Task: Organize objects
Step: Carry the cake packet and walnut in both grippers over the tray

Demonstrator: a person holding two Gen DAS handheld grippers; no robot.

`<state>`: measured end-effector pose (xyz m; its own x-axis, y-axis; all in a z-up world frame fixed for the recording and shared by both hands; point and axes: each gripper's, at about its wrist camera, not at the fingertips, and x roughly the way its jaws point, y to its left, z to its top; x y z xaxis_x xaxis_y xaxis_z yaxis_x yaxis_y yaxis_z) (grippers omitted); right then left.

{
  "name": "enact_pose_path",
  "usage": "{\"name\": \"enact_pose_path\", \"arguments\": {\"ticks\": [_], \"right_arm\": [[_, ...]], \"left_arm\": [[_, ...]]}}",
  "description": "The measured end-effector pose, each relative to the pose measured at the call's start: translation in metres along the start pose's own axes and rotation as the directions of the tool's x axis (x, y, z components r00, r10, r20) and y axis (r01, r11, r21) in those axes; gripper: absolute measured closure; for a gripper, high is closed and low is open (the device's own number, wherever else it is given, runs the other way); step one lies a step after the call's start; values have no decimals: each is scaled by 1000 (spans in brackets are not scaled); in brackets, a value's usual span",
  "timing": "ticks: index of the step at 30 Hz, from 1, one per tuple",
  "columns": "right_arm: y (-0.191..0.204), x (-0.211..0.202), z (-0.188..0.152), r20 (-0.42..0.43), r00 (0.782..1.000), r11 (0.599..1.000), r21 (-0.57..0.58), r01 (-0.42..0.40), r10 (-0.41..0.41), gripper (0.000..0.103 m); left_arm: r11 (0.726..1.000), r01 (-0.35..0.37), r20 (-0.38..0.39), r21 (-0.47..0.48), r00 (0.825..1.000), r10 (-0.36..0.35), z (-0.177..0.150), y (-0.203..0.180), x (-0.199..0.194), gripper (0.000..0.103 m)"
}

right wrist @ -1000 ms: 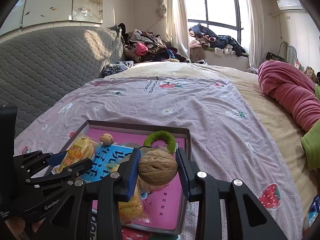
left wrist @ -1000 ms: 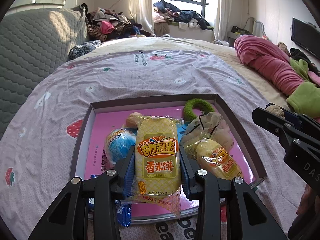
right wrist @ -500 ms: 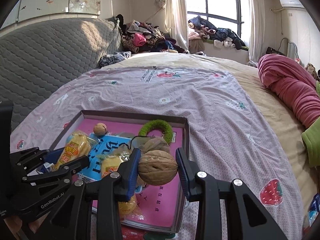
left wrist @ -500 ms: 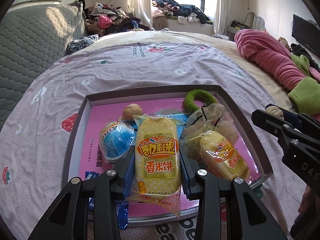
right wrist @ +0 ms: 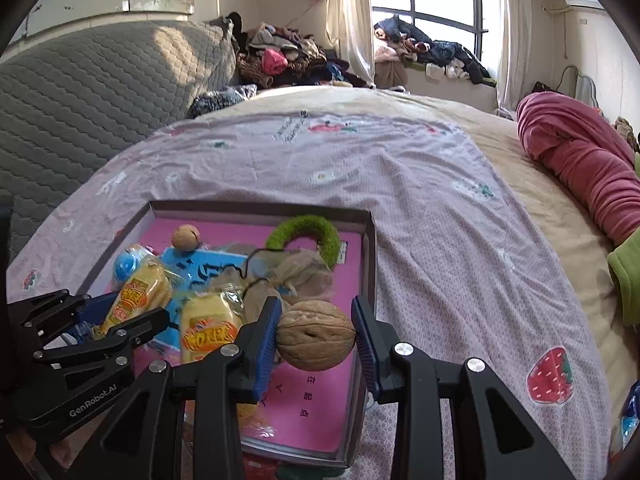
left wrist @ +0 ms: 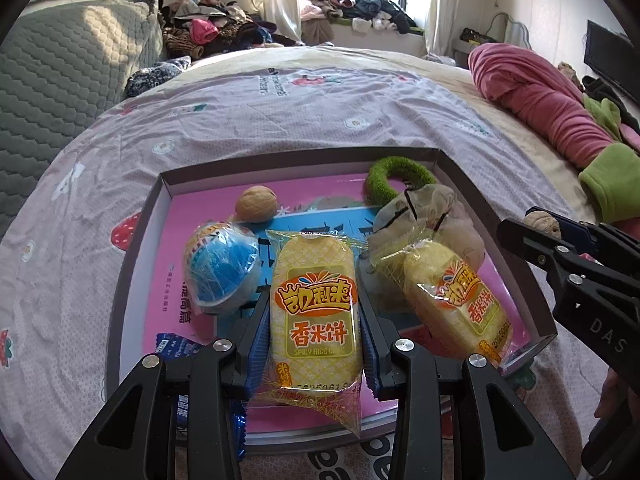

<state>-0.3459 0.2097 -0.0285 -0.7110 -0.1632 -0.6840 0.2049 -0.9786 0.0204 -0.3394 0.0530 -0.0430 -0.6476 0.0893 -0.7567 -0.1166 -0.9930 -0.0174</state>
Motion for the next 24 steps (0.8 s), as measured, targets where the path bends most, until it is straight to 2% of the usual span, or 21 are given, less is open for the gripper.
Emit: {"name": "enact_pose_path", "arguments": {"ticks": [24], "right_arm": [[1, 28, -10, -89, 996, 1000, -21, 13, -15, 66]], "left_arm": [[1000, 6, -75, -1, 997, -6, -7, 5, 22, 63]]}}
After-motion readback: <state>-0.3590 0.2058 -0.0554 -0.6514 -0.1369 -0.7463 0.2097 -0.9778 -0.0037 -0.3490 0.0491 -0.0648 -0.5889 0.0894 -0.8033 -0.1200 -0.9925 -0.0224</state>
